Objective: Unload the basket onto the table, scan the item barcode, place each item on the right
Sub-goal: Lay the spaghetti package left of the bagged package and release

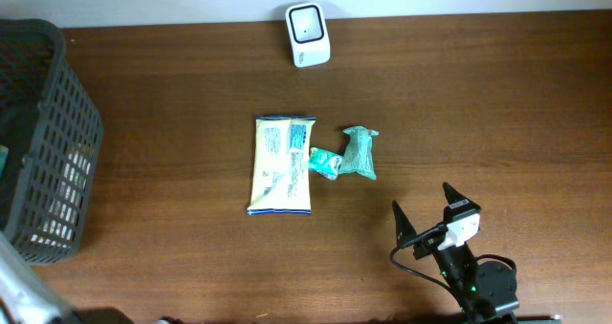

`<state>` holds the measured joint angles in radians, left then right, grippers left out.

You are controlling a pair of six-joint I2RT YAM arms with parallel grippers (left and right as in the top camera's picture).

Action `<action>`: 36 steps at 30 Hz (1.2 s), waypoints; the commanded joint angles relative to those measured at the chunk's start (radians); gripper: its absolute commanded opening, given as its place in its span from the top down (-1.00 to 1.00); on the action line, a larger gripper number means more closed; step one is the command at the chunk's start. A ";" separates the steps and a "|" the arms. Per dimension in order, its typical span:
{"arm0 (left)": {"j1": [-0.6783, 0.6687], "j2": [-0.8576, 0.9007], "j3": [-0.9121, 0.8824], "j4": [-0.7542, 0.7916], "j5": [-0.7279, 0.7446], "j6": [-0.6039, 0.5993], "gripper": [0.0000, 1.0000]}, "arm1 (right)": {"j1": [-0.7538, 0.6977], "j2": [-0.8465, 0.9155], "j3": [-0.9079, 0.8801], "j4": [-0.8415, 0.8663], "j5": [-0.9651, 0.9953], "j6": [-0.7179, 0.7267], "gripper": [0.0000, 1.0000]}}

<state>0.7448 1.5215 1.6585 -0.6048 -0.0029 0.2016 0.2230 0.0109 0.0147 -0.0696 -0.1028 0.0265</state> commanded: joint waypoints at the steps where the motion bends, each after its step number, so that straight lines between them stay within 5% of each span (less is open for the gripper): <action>1: -0.082 -0.161 0.033 0.048 0.034 -0.108 1.00 | -0.007 -0.006 -0.009 0.000 0.006 0.004 -0.97; 7: -0.442 -0.344 0.033 -0.127 0.115 -0.188 1.00 | -0.007 -0.006 -0.009 0.000 0.006 0.004 -0.98; 13: -0.779 -0.154 -0.007 -0.443 0.206 -0.199 1.00 | -0.007 -0.006 -0.009 0.000 0.006 0.004 -0.97; 21: -0.848 0.248 -0.146 -0.481 0.171 -0.372 1.00 | -0.007 -0.006 -0.009 0.000 0.006 0.004 -0.97; 28: -0.936 0.398 -0.189 -0.451 0.183 -0.425 0.96 | -0.007 -0.006 -0.009 0.000 0.006 0.004 -0.97; 29: -0.957 0.406 -0.189 -0.446 0.182 -0.425 0.40 | -0.007 -0.006 -0.009 0.000 0.006 0.004 -0.97; 30: -0.970 0.409 -0.189 -0.442 0.182 -0.425 -0.86 | -0.007 -0.006 -0.009 0.000 0.006 0.004 -0.97; 36: -0.962 0.390 -0.019 -0.527 0.186 -0.388 -0.99 | -0.007 -0.006 -0.009 0.000 0.006 0.004 -0.97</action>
<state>-0.2401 1.9285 1.4921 -1.0698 0.1692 -0.2176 0.2230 0.0109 0.0147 -0.0700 -0.1028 0.0265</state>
